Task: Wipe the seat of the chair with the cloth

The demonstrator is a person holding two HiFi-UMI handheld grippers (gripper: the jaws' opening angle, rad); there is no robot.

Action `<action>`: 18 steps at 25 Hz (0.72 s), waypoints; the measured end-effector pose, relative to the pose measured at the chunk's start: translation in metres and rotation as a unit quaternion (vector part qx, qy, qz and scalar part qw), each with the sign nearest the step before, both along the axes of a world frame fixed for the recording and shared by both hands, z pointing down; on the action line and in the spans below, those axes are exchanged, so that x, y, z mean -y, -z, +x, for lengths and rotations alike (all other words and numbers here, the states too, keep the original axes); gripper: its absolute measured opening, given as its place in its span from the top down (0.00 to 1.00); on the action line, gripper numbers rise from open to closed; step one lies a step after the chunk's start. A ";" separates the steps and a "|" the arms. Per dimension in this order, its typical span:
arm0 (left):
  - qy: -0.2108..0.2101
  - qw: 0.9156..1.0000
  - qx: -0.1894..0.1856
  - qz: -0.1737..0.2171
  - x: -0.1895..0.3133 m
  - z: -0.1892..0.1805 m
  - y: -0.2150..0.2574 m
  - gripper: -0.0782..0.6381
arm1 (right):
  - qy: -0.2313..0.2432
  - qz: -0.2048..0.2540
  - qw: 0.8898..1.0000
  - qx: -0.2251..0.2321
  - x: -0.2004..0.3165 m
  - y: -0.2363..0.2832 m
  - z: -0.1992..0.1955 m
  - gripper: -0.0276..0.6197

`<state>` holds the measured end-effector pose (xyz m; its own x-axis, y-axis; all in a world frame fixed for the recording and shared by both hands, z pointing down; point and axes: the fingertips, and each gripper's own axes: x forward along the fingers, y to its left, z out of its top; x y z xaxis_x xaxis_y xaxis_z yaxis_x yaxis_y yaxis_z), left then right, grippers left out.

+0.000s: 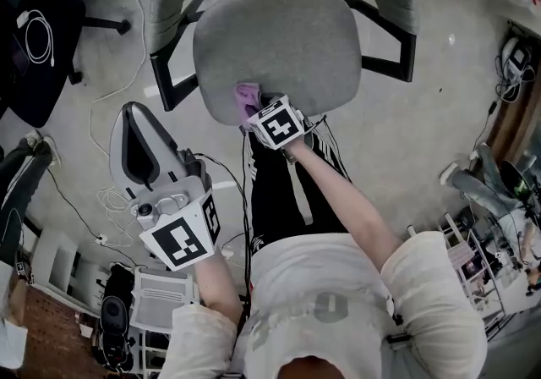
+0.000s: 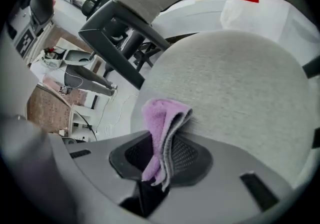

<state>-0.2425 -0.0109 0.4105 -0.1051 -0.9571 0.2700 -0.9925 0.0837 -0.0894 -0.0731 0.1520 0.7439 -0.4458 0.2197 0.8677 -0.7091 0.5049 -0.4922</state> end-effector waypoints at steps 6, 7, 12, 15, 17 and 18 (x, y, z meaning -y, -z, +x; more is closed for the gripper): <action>-0.039 0.999 0.001 0.007 0.020 0.036 0.017 0.87 | -0.033 0.024 0.997 -0.060 0.020 0.001 0.092 0.82; -0.046 0.999 0.001 0.008 0.023 0.041 0.019 0.87 | -0.039 0.028 0.996 -0.071 0.023 0.000 0.107 0.82; -0.077 0.997 0.006 0.014 0.036 0.068 0.029 0.87 | -0.069 0.042 0.990 -0.119 0.038 0.000 0.181 0.82; -0.091 0.996 0.011 0.017 0.041 0.083 0.033 0.87 | -0.078 0.046 0.985 -0.144 0.043 -0.002 0.226 0.82; -0.097 0.995 0.014 0.018 0.043 0.091 0.034 0.87 | -0.073 0.049 0.984 -0.158 0.047 -0.002 0.247 0.82; -0.098 0.995 0.015 0.018 0.044 0.094 0.034 0.87 | -0.069 0.050 0.982 -0.166 0.048 -0.002 0.255 0.82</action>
<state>-0.1487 -0.0552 0.3765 0.0773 -0.9688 0.2356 -0.9868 -0.1081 -0.1205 0.1821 0.1041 0.7463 -0.1543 0.0837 0.9845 -0.8874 0.4264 -0.1753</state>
